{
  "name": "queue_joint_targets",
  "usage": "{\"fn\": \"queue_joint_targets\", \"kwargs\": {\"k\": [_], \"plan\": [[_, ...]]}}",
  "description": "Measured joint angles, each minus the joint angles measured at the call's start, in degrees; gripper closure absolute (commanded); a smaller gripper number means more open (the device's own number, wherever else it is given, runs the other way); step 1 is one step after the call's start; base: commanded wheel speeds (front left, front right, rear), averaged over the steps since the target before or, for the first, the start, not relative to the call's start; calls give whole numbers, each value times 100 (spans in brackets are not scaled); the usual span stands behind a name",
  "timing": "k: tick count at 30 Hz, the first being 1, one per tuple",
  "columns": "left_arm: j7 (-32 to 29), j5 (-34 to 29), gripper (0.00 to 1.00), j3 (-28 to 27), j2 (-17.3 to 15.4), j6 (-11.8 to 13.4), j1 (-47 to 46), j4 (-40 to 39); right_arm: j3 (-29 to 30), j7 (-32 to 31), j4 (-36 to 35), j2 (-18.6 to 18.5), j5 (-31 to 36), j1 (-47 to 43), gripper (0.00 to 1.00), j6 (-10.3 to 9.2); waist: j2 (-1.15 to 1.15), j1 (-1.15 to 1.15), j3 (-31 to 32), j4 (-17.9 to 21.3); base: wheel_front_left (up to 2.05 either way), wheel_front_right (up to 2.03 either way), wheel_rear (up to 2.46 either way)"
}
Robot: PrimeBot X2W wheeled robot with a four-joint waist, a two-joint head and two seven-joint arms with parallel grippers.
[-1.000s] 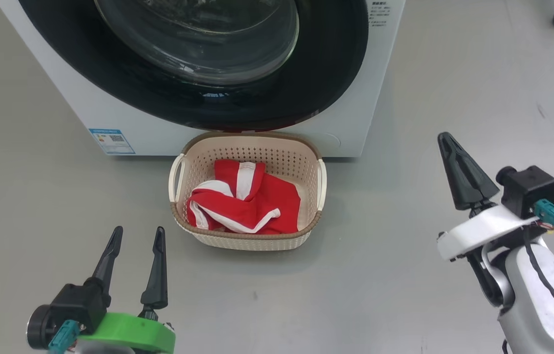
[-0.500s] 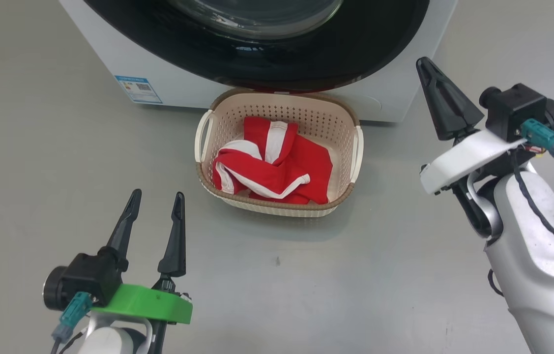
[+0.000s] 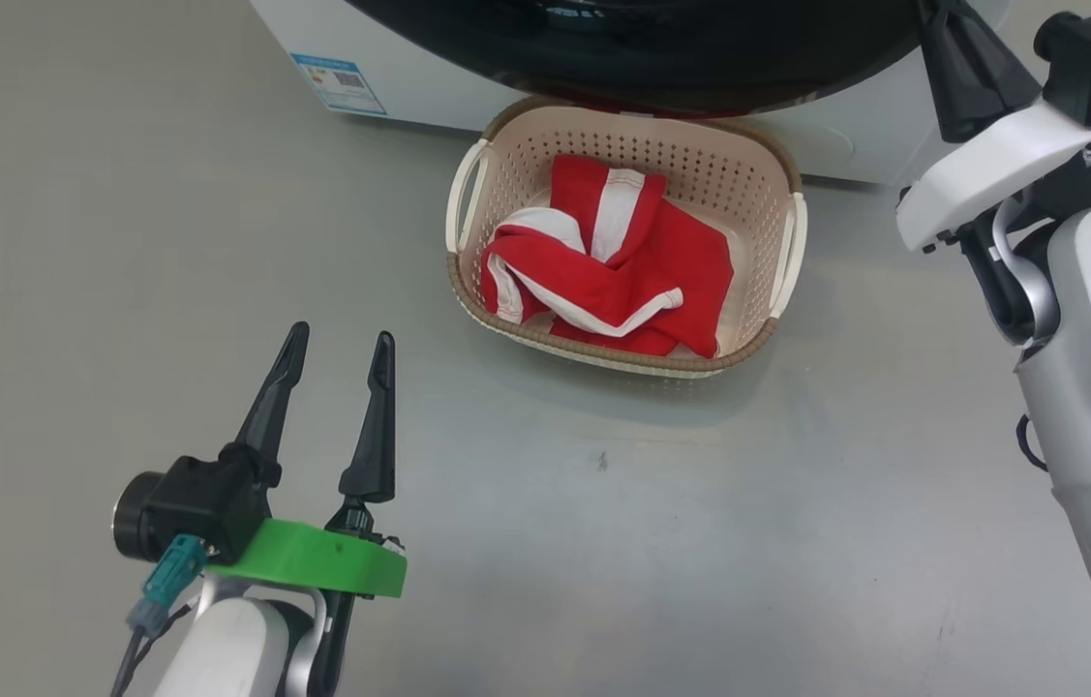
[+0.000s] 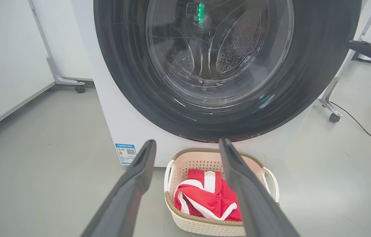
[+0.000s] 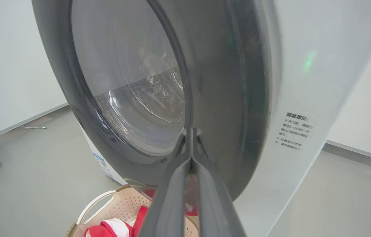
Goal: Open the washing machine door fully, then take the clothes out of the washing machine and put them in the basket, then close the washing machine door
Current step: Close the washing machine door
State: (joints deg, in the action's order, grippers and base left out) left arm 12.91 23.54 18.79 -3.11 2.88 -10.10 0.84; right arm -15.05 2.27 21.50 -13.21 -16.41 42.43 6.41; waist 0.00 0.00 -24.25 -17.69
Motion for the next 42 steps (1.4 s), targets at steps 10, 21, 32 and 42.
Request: {"fn": "queue_joint_targets", "kwargs": {"k": [10,21,32,42], "plan": [[80,10,0,60,35,-18,-131,201,79,66,502,-133,0,537,100,1,0,0,-223,-268,0,0,0],[93,14,0,129,63,-18,-271,269,145,193,879,-279,43,1060,100,10,0,0,-380,-399,0,0,0],[135,16,0,182,79,-23,-365,387,304,403,1272,-399,112,1605,100,-9,0,0,-462,-486,0,0,0],[136,66,0,191,100,-23,-467,444,337,702,1552,-416,143,1824,100,-44,0,0,-529,-556,0,0,0]]}}
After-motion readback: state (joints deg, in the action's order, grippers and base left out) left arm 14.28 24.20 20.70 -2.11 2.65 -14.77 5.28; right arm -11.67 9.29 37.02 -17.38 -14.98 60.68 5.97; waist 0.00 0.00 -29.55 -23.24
